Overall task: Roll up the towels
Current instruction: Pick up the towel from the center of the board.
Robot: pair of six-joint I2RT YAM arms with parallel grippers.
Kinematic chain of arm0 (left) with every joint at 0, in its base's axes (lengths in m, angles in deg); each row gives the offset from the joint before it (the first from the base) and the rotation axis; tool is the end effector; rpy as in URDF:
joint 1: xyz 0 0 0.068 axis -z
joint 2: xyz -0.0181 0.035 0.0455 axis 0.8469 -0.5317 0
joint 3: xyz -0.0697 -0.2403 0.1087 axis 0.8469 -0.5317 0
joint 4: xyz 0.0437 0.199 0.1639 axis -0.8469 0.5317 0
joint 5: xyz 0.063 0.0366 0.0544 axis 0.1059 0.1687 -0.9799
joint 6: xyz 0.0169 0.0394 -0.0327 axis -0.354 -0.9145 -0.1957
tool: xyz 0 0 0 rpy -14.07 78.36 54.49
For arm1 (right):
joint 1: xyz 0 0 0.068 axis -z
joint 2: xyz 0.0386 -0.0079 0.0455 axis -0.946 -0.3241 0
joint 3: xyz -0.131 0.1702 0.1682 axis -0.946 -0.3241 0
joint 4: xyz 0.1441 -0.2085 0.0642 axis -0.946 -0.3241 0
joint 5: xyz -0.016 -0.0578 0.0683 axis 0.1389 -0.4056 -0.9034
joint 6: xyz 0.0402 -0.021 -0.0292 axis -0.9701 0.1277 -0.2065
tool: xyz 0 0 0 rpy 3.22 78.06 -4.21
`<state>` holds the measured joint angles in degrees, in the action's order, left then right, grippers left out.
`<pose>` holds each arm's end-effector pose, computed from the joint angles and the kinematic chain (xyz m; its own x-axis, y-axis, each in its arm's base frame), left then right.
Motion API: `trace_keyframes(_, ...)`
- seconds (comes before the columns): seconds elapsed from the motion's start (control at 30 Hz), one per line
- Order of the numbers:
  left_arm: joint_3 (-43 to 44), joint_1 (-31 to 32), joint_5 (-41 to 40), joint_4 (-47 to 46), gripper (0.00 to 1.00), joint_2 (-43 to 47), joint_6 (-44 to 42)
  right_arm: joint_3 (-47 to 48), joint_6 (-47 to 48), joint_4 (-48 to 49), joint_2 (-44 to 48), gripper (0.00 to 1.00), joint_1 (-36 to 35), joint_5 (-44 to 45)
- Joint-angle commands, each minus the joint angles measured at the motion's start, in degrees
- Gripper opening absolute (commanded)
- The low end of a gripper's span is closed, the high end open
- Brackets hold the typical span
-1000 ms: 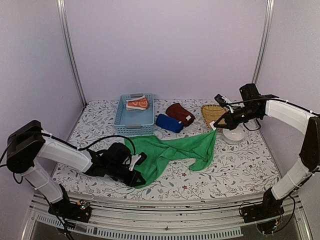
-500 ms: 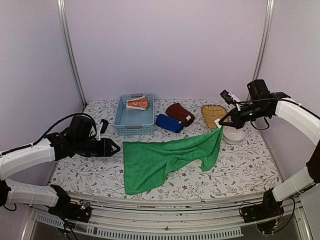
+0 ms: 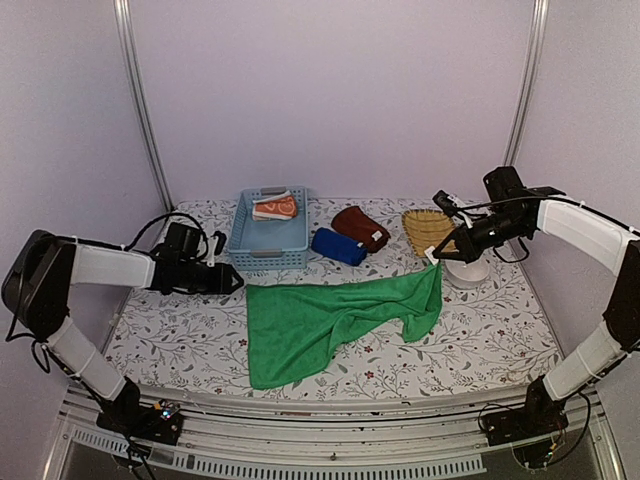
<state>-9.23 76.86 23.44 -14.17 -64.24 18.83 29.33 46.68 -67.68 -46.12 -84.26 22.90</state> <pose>0.2794 -0.1043 0.1596 -0.8130 -0.0652 -0.5786 0.1964 0.9048 -0.3779 0.2916 0.0910 0.2802 -0.5722 -0.4542 -0.6829 -0.7806 0.5569 0.2837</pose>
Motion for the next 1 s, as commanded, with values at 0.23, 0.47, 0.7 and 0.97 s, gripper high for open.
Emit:
trace_keyframes(0.23,0.59,-0.39,5.32,-13.95,0.54,-3.82,-8.13,-0.01,-0.04,0.91,-1.1,0.02,-0.02,-1.02)
trace_keyframes(0.47,-4.72,1.3,2.25,-18.31,0.59,-2.11,-11.3,0.66,-0.3,0.63,-1.4,0.02,-0.02,-1.76)
trace_keyframes(0.7,-0.99,2.38,-0.09,-15.4,0.55,-6.9,-13.3,2.6,-0.57,-0.6,-3.04,0.02,-0.02,-3.86)
trace_keyframes(0.97,4.38,2.82,1.71,-11.29,0.47,-12.72,-14.55,1.98,-0.39,-0.47,-2.84,0.02,0.07,-3.56)
